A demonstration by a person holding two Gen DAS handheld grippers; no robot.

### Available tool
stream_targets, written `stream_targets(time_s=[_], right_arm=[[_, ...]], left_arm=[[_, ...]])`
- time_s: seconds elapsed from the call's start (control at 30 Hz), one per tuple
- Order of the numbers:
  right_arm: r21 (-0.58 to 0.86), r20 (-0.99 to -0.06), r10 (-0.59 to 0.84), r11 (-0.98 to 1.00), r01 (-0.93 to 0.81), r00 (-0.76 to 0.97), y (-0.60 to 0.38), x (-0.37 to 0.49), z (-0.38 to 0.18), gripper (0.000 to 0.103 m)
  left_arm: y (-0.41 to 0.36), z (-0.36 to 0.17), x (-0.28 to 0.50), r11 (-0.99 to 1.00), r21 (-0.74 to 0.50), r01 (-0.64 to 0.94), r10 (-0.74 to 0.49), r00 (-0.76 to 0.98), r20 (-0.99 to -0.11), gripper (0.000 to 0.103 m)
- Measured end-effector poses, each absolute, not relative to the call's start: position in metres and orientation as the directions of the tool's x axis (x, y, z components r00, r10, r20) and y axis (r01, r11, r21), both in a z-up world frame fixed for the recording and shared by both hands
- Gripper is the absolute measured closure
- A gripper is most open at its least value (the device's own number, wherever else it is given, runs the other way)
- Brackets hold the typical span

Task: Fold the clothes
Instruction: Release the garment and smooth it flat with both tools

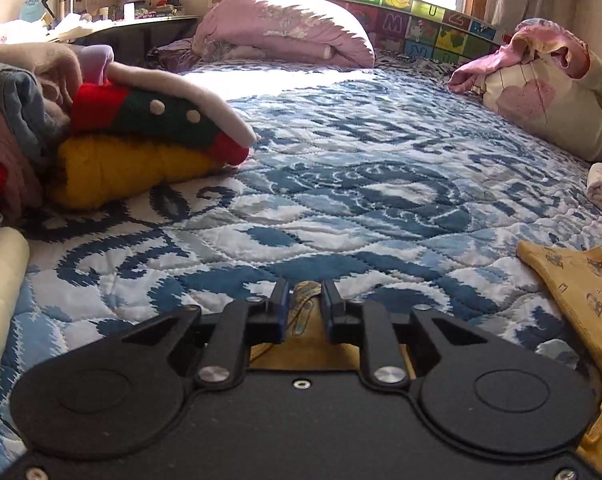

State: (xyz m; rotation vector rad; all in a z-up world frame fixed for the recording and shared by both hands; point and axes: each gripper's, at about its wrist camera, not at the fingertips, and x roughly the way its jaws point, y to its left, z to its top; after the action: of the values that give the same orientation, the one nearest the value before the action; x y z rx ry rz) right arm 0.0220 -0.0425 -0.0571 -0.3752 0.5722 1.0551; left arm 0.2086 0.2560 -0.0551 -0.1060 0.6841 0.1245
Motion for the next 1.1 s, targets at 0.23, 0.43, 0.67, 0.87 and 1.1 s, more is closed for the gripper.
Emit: stream_targets(time_s=[0.23,0.43,0.67,0.87,1.1], right_arm=[[-0.011,-0.556,0.741,0.446,-0.895,0.376,-0.045,0.016,-0.047,0.086],[0.051,-0.561,0.741,0.477,-0.877,0.37,-0.039,0.03,-0.054,0.069],[0.046,-0.566,0.753,0.434,-0.9,0.334,-0.035,0.02,-0.057,0.061],[0.078,-0.558,0.766,0.431,-0.899,0.318,-0.038,0.022,-0.057,0.06],[0.149,-0.532,0.784,0.458,-0.876,0.319,-0.047,0.03,-0.056,0.062]], left_arm=[[0.253,-0.035,0.162,0.961,-0.111,-0.252,0.151,0.818,-0.555,0.069],[0.217,-0.055,0.148,0.993,-0.048,-0.11,0.055,0.77,-0.635,0.068],[0.194,-0.031,0.116,0.976,-0.205,-0.068,-0.071,0.796,-0.601,0.071],[0.167,-0.031,0.128,0.991,0.055,-0.119,0.124,0.714,-0.689,0.078],[0.144,-0.032,0.119,0.974,-0.225,-0.038,-0.147,0.651,-0.745,0.075]])
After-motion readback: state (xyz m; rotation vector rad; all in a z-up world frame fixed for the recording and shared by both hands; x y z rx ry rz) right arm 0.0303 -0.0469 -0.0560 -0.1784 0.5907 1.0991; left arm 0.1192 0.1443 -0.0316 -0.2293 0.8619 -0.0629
